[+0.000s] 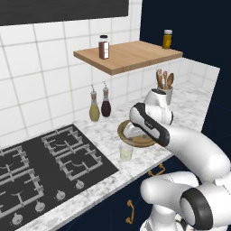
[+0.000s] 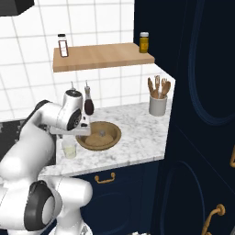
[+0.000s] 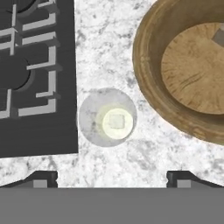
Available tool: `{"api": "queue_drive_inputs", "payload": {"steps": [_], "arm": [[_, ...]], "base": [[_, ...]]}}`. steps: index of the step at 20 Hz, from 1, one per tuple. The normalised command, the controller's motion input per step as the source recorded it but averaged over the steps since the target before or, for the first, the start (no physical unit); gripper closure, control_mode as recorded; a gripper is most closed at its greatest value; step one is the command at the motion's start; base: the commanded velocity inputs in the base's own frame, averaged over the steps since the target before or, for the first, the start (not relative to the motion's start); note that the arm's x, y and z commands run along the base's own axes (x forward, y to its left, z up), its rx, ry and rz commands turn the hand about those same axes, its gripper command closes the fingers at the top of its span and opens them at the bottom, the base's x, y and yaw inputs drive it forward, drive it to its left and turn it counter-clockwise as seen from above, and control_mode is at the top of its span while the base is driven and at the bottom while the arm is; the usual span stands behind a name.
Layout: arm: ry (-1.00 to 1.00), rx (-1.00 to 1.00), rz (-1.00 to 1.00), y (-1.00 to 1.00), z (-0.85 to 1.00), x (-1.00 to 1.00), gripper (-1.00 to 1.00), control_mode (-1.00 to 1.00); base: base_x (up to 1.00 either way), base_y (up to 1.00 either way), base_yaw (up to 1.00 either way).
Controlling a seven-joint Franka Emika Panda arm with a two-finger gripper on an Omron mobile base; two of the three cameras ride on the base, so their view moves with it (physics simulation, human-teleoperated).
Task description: Grab a lemon wedge from the fridge and one ice cube from the ice bowl, and put them in the glass of lemonade.
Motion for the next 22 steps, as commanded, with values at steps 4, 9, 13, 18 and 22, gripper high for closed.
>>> {"api": "queue_drive_inputs", "payload": {"steps": [4, 9, 13, 18, 22], "arm": [[-0.14, 0.09, -0.05, -0.19, 0.05, -0.38, -1.00, -1.00], [-0.04, 0.02, -0.08, -0.14, 0.00, -0.43, -1.00, -1.00], [0.07, 0.00, -0.15, -0.49, 0.24, -0.97, -1.00, -1.00], [0.12, -0.01, -0.15, -0.28, 0.50, -0.77, -1.00, -1.00], [-0.02, -0.06, -0.05, 0.00, 0.43, -0.68, -1.00, -1.00]], "base": [[0.00, 0.00, 0.00], [0.00, 0.00, 0.00], [0.00, 0.00, 0.00], [0.00, 0.00, 0.00], [0.00, 0.00, 0.00]]}}
